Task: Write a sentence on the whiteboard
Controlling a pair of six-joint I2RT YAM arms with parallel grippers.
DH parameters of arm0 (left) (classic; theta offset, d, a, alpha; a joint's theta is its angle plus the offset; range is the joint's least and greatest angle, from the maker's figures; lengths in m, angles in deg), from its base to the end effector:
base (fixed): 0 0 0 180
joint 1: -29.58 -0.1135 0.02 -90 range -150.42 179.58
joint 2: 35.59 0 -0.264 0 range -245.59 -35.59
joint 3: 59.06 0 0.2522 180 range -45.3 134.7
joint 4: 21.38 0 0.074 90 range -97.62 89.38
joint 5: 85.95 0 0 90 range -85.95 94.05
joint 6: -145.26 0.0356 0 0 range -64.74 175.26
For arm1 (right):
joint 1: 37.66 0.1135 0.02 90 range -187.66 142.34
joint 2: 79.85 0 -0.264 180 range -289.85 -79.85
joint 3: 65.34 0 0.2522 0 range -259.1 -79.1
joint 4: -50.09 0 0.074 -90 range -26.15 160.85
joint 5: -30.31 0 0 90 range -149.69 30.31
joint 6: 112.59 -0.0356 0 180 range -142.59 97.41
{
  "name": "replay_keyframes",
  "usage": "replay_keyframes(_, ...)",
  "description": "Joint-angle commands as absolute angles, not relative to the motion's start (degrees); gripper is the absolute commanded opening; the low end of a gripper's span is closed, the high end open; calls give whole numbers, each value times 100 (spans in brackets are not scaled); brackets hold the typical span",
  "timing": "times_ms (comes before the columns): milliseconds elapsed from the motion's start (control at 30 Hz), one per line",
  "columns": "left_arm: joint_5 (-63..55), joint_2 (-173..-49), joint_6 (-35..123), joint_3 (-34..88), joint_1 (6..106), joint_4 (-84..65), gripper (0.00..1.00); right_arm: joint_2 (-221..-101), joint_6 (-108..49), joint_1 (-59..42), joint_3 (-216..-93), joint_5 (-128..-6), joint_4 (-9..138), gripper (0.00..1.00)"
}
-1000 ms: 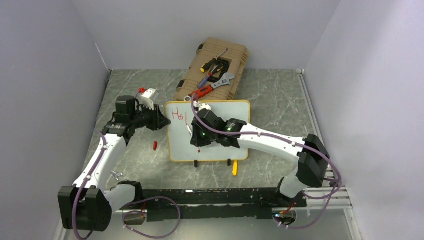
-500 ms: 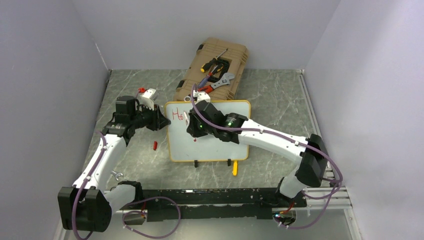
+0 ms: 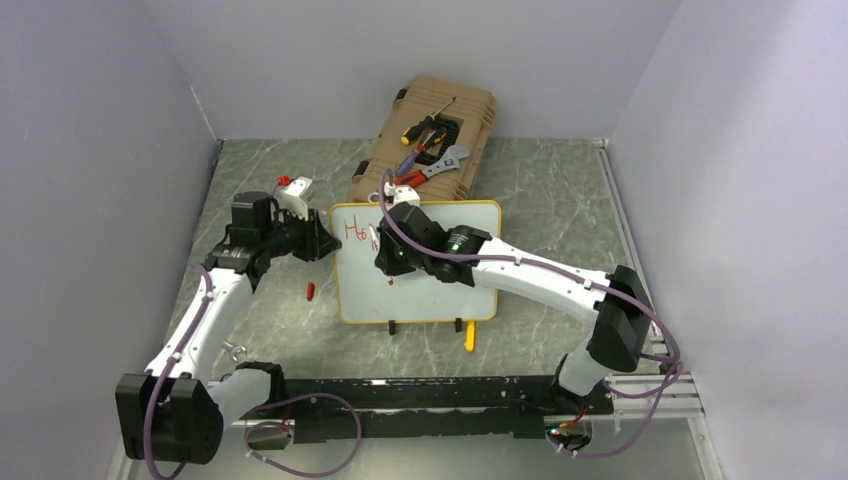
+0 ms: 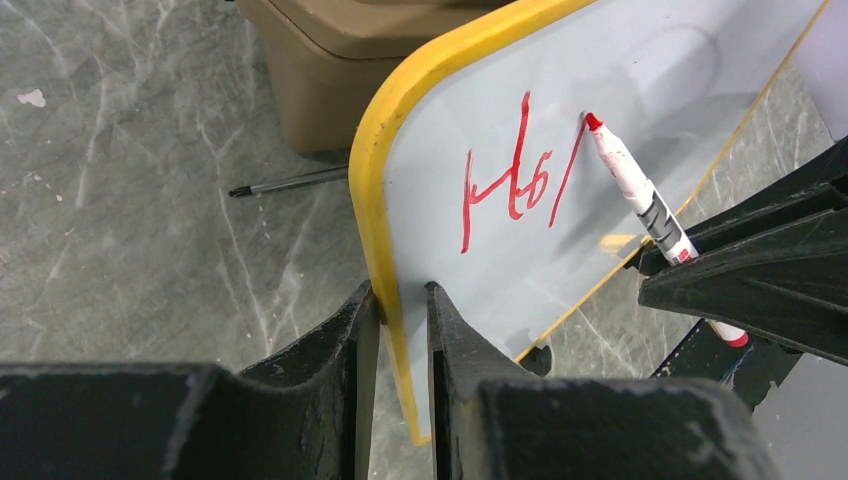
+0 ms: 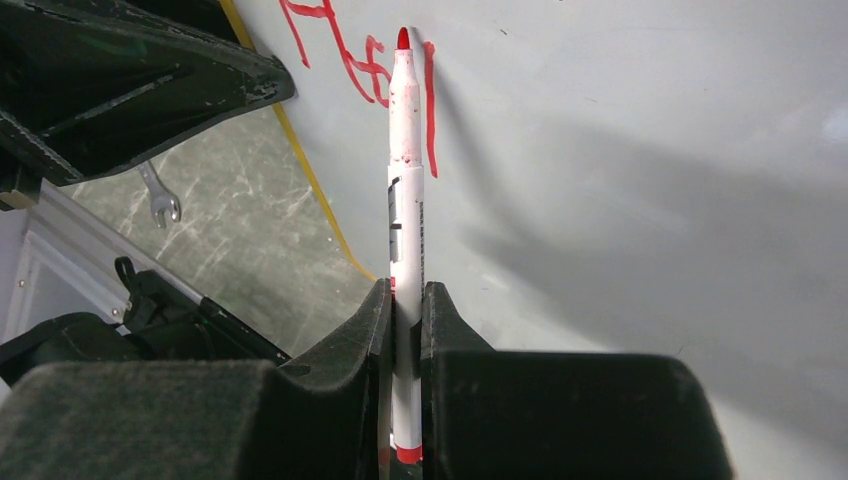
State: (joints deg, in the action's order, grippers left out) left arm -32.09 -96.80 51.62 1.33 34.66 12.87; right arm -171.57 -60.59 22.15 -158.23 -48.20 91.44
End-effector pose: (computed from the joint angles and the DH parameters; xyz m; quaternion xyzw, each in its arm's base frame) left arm 0.2264 -0.0412 0.2822 0.1536 0.8417 -0.3078 0.4163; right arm 0.1888 0.3104 0.3123 -0.1293 0.8941 0.2561 0.3439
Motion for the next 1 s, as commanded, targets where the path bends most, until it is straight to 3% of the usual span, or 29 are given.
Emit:
replay_keyframes(0, -3308, -9589, 5313, 256, 3565, 1381, 0, -17211, -6189, 2169, -15899, -4734, 9313, 0)
replay_keyframes(967, -3295, -9519, 5297, 242, 3617, 1385, 0, -16884, -6555, 2147, -15324, -4760, 9389, 0)
